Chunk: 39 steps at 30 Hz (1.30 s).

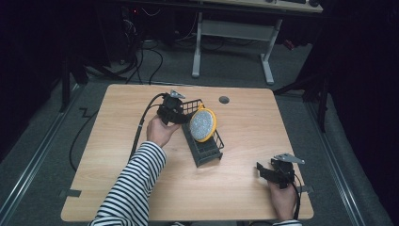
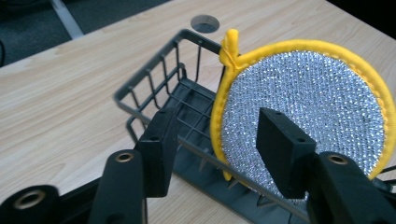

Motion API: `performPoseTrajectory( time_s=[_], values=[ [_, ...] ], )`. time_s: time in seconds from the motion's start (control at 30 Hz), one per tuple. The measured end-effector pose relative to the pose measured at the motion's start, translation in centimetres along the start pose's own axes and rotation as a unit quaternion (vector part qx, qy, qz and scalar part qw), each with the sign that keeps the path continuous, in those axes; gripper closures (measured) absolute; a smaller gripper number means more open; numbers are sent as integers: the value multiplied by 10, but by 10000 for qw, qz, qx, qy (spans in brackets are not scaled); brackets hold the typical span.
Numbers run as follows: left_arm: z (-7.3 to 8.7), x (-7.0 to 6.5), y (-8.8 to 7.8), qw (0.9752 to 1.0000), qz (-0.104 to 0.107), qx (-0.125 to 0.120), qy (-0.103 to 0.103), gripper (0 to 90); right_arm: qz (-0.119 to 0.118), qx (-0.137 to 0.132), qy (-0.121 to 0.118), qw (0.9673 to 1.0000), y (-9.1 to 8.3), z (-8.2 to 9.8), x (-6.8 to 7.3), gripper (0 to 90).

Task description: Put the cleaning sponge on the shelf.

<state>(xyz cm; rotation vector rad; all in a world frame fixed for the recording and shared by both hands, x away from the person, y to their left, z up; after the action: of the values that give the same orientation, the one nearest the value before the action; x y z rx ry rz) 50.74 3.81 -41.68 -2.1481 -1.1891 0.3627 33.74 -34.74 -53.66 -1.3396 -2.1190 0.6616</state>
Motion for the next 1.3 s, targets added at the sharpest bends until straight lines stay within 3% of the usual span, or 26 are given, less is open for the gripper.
performPoseTrajectory(
  time_s=[0.43, 0.63, 0.97, 1.3],
  values=[
    [20, 25, -28, 9994, -157, -105, -281, 430, -2, -2, 1, 10000, 0, 0, 0, 330],
    [32, 30, -39, 9995, -246, -15, -212, 412, -8, -3, 7, 10000, 0, 0, 0, 330],
    [65, 44, -59, 9980, -186, 7, -596, 410, 1, 1, -1, 10000, 0, 0, 0, 329],
    [86, 50, -75, 9968, -240, -36, -755, 396, 17, 25, -2, 10000, 0, 0, 1, 327]
  ],
)
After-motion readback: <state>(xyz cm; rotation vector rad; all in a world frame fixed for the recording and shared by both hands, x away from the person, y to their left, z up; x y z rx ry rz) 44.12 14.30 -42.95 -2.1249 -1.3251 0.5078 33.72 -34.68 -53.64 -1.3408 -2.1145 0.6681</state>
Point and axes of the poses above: each handheld gripper's, and its own axes: y roughly forward along the jaws, z roughly out of its underside, x roughly to its left, the point moved 1 cm from there along y, roughly forward along the jaws, and after that the axes turned 13 degrees about -z, right-handed, at the moved point
